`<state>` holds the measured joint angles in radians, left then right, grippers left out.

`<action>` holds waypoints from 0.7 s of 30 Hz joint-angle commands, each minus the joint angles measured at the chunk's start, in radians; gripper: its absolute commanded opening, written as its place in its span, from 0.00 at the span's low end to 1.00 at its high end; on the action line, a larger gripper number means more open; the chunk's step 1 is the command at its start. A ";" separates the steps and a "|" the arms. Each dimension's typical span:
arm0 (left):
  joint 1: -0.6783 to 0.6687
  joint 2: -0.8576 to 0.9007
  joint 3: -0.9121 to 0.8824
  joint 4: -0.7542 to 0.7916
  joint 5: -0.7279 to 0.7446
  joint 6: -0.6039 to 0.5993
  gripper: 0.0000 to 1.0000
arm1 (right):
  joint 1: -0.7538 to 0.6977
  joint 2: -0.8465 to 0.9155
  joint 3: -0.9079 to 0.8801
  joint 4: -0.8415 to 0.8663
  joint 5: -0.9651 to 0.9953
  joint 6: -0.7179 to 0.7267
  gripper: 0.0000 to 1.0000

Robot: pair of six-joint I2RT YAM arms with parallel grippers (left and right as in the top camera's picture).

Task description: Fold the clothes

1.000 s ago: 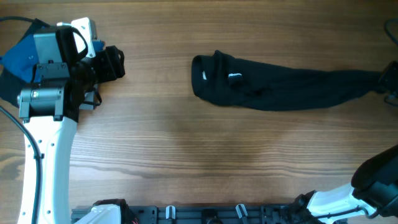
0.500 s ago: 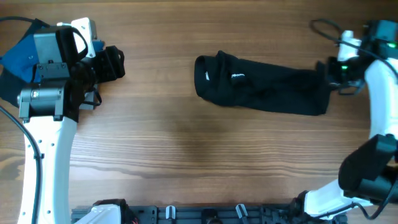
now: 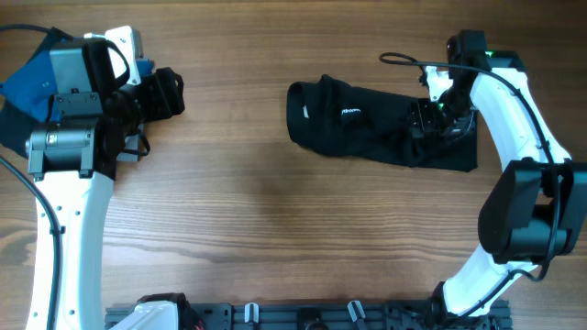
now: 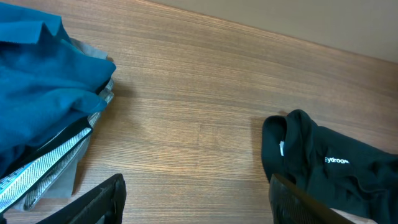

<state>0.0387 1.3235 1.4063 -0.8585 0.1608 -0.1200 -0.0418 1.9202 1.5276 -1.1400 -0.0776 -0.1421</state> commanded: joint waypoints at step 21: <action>0.003 -0.002 0.002 -0.021 -0.006 0.012 0.73 | -0.129 0.007 -0.147 0.471 -0.614 0.293 0.04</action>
<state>0.0387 1.3235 1.4063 -0.8825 0.1604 -0.1200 -0.1883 1.9202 1.3827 -0.7273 -0.5152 0.1089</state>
